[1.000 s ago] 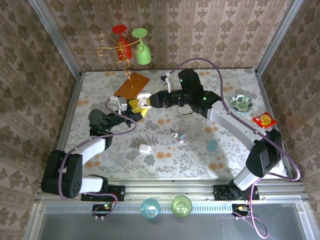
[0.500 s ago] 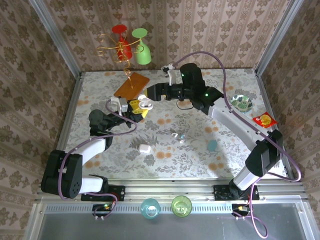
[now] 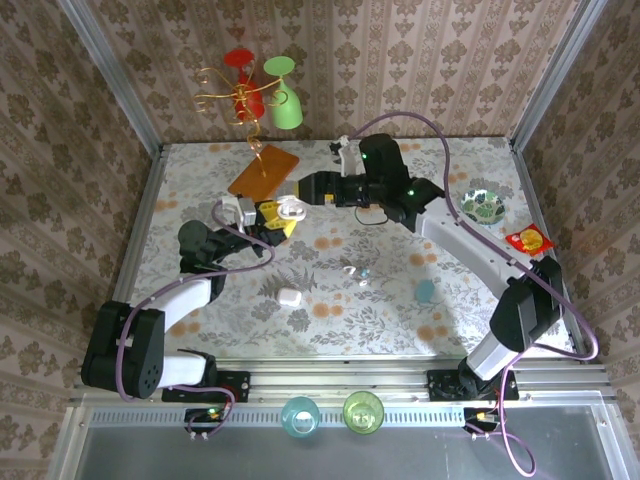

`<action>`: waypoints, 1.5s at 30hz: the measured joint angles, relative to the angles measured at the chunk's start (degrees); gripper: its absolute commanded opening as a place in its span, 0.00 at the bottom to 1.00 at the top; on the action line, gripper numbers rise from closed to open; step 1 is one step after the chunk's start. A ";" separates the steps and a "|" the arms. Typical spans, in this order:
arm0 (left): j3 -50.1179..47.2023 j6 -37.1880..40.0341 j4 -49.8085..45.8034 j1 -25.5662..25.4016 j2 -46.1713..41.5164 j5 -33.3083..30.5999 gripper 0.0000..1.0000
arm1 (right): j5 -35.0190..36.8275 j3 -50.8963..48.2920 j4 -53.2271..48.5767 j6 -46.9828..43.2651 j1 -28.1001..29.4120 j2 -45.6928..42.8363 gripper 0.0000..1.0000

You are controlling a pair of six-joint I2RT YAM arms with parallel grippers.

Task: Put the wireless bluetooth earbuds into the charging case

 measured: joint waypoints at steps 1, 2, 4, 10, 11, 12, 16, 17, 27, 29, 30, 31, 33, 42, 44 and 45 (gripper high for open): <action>-0.02 0.15 0.07 0.00 -0.04 -0.33 0.28 | -0.48 -1.44 1.16 0.85 -0.11 -0.79 0.85; 0.00 0.26 0.15 0.00 -0.04 -0.61 0.28 | -0.90 -2.84 2.51 1.79 -0.20 -1.49 0.85; -0.02 0.52 0.26 0.00 -0.04 -1.20 0.28 | -2.23 -5.99 6.21 5.03 -0.52 -2.60 0.86; 0.00 0.98 0.42 0.00 -0.20 -2.84 0.28 | -6.47 -13.55 19.76 18.60 -1.60 -3.04 0.85; 0.00 1.03 0.42 -0.02 -0.33 -3.21 0.28 | -7.15 -14.53 22.16 21.00 -1.64 -3.02 0.84; 0.00 1.07 0.44 -0.02 -0.39 -3.58 0.28 | -7.52 -15.30 24.37 23.21 -1.64 -2.95 0.82; -0.02 1.79 0.44 -0.09 -0.63 -5.55 0.28 | -10.12 -17.97 34.91 32.81 -1.44 -1.84 0.73; -0.02 1.97 0.44 -0.11 -0.63 -5.99 0.28 | -10.60 -18.43 37.05 34.80 -1.31 -1.38 0.72; 0.00 2.97 0.74 -1.14 -0.63 -8.24 0.29 | -12.48 -19.37 45.24 44.24 0.81 0.72 0.54; -0.02 3.02 1.05 -1.14 -0.63 -8.41 0.29 | -12.61 -19.37 46.56 45.46 1.07 1.60 0.49; -0.02 3.02 1.05 -1.16 -0.63 -8.44 0.29 | -12.66 -19.37 47.34 46.10 1.25 2.14 0.47; -0.02 3.10 1.03 -1.27 -0.63 -8.44 0.29 | -12.68 -19.37 48.35 46.95 1.44 2.89 0.45; -0.02 3.17 0.92 -1.49 -0.63 -8.41 0.29 | -12.83 -19.41 50.05 48.61 1.77 4.15 0.41; -0.07 3.17 0.57 -1.46 -0.66 -8.81 0.44 | -13.05 -19.50 54.23 51.58 1.68 5.44 0.24; -0.07 3.45 0.61 -1.46 -0.66 -8.68 0.63 | -13.00 -19.61 53.96 51.15 1.38 5.44 0.23; -0.09 3.45 0.70 -1.46 -0.66 -8.61 0.69 | -12.98 -19.71 53.57 50.56 1.29 5.44 0.22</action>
